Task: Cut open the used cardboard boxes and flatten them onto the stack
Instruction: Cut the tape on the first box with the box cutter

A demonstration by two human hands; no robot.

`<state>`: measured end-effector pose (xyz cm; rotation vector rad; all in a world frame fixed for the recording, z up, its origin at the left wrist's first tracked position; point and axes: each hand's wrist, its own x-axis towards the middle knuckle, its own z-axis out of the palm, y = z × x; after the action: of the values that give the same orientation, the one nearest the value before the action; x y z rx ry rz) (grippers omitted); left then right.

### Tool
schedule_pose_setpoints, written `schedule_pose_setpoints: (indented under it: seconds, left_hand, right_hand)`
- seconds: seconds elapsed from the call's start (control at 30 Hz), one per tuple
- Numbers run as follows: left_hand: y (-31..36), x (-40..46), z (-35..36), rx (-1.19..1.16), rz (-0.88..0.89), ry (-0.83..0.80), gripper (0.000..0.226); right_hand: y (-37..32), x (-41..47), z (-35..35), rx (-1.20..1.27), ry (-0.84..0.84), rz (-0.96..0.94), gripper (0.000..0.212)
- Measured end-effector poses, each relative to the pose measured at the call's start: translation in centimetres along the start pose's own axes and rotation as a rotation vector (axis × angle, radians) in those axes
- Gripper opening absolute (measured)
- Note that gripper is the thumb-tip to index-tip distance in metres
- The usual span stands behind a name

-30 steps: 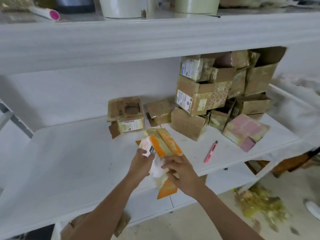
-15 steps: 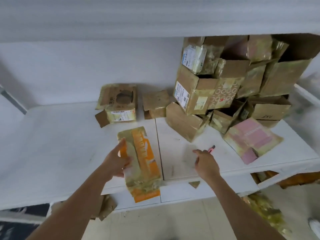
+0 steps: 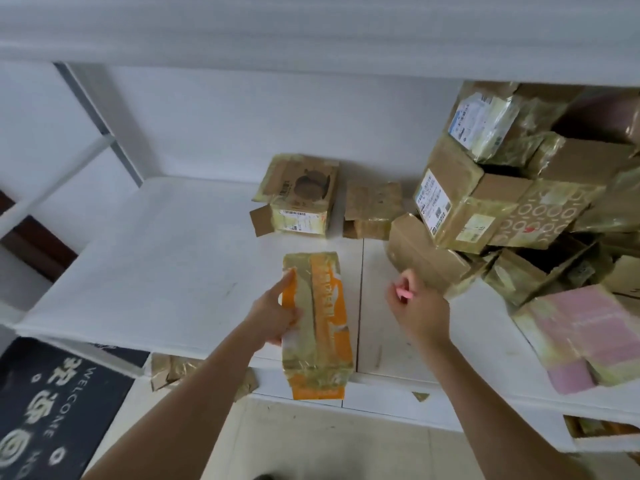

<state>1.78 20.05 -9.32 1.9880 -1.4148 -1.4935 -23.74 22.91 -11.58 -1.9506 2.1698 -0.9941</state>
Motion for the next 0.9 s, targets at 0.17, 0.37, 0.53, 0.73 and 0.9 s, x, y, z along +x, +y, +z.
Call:
schedule_pose_setpoints:
  seconds: [0.17, 0.37, 0.53, 0.73, 0.9]
  left_hand:
    - [0.0, -0.3, -0.5, -0.017, 0.007, -0.026, 0.070]
    - [0.1, -0.6, -1.2, -0.080, 0.026, -0.087, 0.074]
    - [-0.7, -0.4, -2.2, -0.116, 0.037, -0.130, 0.075]
    - [-0.8, -0.2, -2.1, -0.085, 0.068, -0.155, 0.077]
    - [-1.1, 0.6, -2.5, -0.061, 0.079, -0.215, 0.081]
  right_hand:
    - [-7.0, 1.7, 1.0, 0.692, -0.026, 0.079, 0.011]
    - [-10.4, 1.3, 3.1, 0.914, -0.108, 0.258, 0.005]
    - [-11.1, 1.6, 5.4, 0.800, -0.174, 0.254, 0.006]
    - [-10.5, 0.7, 7.0, 0.632, -0.136, 0.082, 0.010]
    - [-10.3, 0.8, 7.3, 0.548, -0.107, -0.002, 0.011]
